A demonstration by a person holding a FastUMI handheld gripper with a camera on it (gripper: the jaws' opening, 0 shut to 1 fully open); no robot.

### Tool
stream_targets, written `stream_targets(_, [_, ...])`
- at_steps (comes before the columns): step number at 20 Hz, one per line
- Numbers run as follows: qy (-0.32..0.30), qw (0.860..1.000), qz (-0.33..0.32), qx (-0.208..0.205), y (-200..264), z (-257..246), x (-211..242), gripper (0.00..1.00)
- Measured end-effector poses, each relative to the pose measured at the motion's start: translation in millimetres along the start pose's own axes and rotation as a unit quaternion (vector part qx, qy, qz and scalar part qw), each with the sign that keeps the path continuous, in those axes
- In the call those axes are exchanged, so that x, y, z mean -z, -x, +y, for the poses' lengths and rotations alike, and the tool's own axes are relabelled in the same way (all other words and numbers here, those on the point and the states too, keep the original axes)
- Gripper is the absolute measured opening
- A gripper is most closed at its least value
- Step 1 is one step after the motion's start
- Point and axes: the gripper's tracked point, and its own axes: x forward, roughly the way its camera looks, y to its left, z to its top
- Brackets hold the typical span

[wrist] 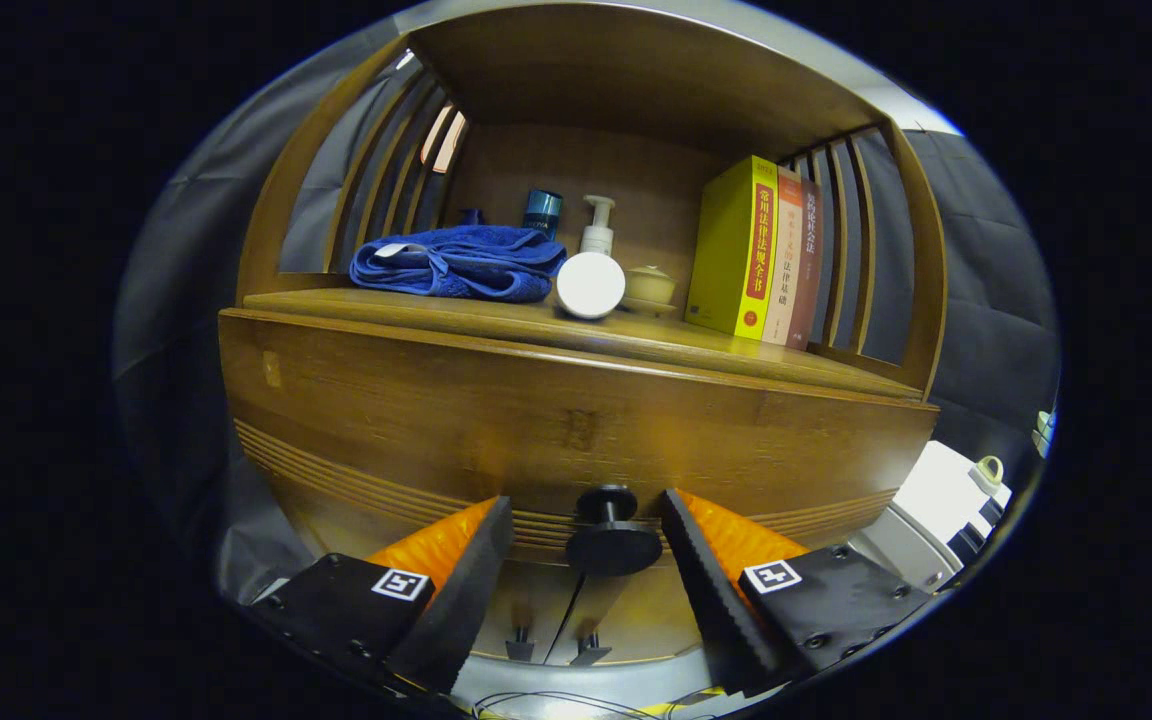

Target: Pull open the drawer, take out the items inside it, and place them on the countertop above the cabinet.

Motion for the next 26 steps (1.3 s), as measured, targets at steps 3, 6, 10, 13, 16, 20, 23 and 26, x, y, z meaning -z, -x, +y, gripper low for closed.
stream_targets(3, [-0.001, 1.0, -0.001, -0.001, -1.8, 1.4, -0.4, 0.99])
stream_targets(6, [-0.002, 1.0, -0.001, -0.006, -2.3, 3.8, 1.3, 0.99])
stream_targets(10, [-0.008, 1.0, -0.026, -0.009, 18.1, 5.0, -20.7, 1.0])
stream_targets(13, [-0.01, 0.999, -0.041, -0.024, 47.9, 11.3, -42.8, 0.99])
stream_targets(16, [-0.013, 0.998, -0.057, -0.03, 84.0, 7.2, -64.6, 0.99])
stream_targets(20, [-0.036, 0.996, -0.083, -0.02, 129.7, -13.9, -97.0, 0.99])
stream_targets(23, [-0.048, 0.993, -0.105, -0.018, 163.2, -29.1, -124.9, 0.99])
stream_targets(26, [-0.046, 0.992, -0.117, -0.005, 192.0, -46.8, -138.8, 0.99])
